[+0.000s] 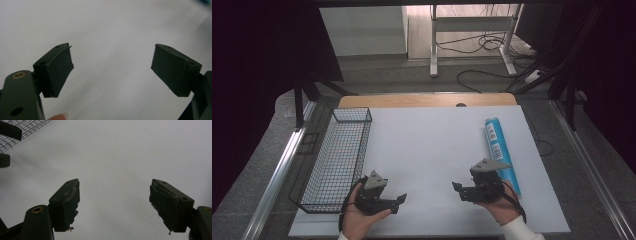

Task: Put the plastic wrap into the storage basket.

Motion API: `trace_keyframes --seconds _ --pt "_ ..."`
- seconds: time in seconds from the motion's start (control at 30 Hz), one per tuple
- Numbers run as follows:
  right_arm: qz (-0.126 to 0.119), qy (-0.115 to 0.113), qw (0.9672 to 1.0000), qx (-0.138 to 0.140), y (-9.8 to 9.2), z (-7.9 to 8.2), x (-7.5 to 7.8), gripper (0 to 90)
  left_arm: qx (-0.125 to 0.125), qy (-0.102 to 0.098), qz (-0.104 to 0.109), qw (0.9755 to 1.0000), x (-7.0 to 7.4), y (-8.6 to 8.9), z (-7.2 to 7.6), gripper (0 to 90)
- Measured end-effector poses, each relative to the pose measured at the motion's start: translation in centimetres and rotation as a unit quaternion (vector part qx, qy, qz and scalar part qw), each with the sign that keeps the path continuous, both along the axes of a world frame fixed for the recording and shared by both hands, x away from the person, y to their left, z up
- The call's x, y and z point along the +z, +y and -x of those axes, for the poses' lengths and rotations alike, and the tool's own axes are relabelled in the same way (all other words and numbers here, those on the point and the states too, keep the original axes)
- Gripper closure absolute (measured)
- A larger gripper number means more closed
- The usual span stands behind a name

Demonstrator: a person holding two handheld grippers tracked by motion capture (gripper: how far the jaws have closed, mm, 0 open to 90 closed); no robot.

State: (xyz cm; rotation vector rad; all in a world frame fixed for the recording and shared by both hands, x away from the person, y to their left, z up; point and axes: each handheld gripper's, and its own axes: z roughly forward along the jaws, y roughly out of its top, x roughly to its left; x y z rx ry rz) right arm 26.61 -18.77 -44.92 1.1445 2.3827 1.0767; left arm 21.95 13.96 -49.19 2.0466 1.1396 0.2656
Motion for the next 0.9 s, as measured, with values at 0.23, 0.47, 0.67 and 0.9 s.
trace_keyframes --seconds 0.23,0.47,0.67,0.9 --pt "0.014 0.024 0.9988 -0.04 -1.9 -2.1 3.4 25.7 -0.002 -0.004 0.002 1.0 0.4 0.1 0.3 16.8" --pt "0.046 0.029 0.9958 -0.074 -4.2 -4.4 4.1 26.6 0.004 -0.004 0.004 1.0 0.4 0.8 0.3 16.9" --pt "0.065 0.04 0.9925 -0.095 -5.4 -5.9 3.6 25.5 0.005 -0.002 -0.002 1.0 0.3 0.7 0.3 16.9" --pt "0.083 0.075 0.987 -0.116 -7.1 -8.6 3.0 23.2 0.002 -0.001 -0.004 1.0 0.2 0.5 0.2 16.9"
